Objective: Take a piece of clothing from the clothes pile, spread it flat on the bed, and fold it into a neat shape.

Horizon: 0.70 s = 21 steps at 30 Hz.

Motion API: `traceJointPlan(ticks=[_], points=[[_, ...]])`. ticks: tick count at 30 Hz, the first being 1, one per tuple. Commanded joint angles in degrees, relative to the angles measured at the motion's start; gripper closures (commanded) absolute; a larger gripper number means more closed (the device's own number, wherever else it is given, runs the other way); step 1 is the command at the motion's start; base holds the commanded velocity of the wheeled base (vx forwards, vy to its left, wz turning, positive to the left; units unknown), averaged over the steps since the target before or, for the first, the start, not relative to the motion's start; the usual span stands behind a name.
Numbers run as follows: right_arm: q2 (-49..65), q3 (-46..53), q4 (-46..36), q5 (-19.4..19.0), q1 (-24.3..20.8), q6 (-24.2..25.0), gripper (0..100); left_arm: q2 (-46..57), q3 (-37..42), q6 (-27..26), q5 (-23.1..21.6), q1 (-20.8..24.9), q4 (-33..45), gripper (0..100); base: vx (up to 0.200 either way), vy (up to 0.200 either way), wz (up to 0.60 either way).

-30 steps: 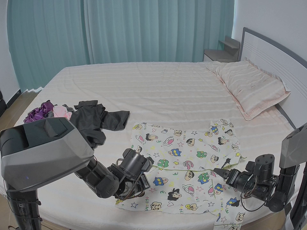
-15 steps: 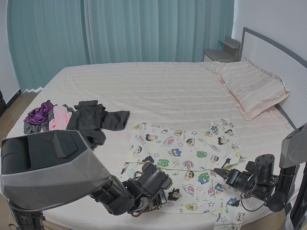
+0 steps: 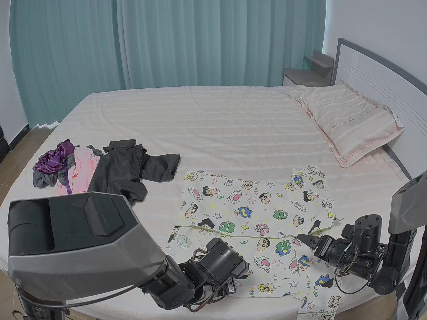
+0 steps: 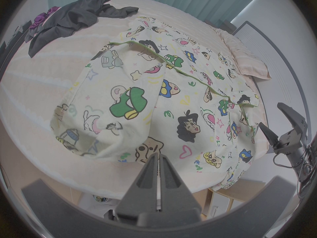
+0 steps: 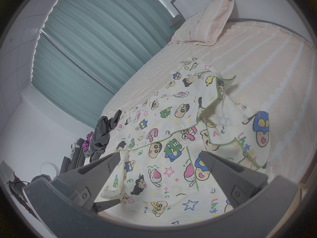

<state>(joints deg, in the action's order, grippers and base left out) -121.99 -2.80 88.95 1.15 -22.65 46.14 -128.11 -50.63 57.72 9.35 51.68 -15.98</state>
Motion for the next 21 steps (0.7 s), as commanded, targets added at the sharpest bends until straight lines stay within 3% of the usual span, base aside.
traceJointPlan(ticks=[1,6,7,10,13,21], points=[[-0.09,-0.01,0.34,0.0,-0.03,0.0,0,2.25,0.79,0.29,-0.56,-0.08,-0.28,100,0.0,0.0,0.0],[-0.18,-0.01,0.34,0.0,-0.03,0.0,0,6.82,2.2,0.81,-1.09,-0.17,-0.37,100,0.0,0.0,0.0],[-0.18,-0.01,0.34,0.0,-0.03,0.0,0,8.14,2.64,0.9,-1.18,-0.35,-0.45,0,0.0,0.0,0.0],[-0.18,-0.01,0.34,0.0,-0.03,0.0,0,9.81,3.17,1.08,-1.62,-0.61,-0.45,0,0.0,0.0,0.0],[-0.18,-0.01,0.34,0.0,-0.03,0.0,0,13.85,4.22,3.45,-3.29,-3.34,-0.45,0,0.0,0.0,0.0],[-0.18,-0.01,0.34,-0.09,-0.11,0.0,0,12.97,7.03,3.36,-2.49,-9.84,-0.54,0,0.0,0.0,0.0]])
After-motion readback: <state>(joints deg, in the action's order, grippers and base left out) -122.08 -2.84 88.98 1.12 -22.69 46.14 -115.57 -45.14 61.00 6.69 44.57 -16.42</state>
